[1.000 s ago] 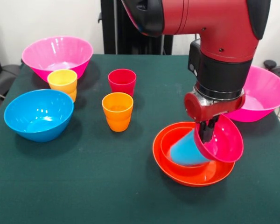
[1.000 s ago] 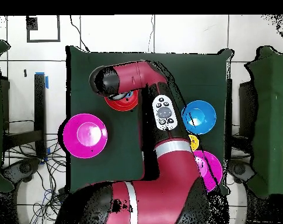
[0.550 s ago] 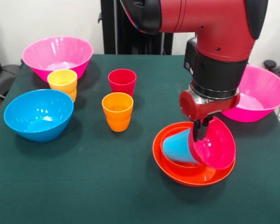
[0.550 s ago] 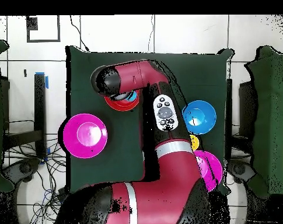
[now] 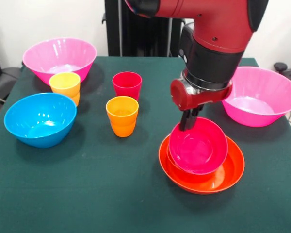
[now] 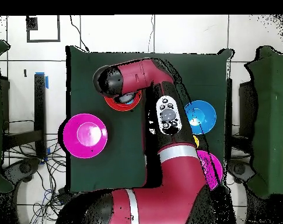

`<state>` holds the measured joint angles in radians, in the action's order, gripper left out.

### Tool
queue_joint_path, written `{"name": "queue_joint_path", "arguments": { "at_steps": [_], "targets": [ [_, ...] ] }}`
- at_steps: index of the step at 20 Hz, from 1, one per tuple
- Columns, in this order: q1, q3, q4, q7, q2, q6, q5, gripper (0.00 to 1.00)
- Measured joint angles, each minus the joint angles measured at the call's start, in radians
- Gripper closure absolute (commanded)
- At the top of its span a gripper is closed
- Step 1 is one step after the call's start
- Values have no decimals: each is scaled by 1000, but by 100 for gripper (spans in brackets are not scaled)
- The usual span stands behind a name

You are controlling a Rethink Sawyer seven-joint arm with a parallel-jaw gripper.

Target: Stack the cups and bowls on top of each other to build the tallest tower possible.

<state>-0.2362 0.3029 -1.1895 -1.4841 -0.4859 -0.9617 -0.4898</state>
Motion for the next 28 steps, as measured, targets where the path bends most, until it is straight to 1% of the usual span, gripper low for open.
{"name": "queue_joint_path", "arguments": {
  "at_steps": [7,19,28],
  "targets": [
    [-23,0,-16,0,-18,-39,-3,100],
    [-62,12,-49,0,-13,-50,-3,100],
    [-96,56,-98,0,-12,-50,6,100]
  ]
}}
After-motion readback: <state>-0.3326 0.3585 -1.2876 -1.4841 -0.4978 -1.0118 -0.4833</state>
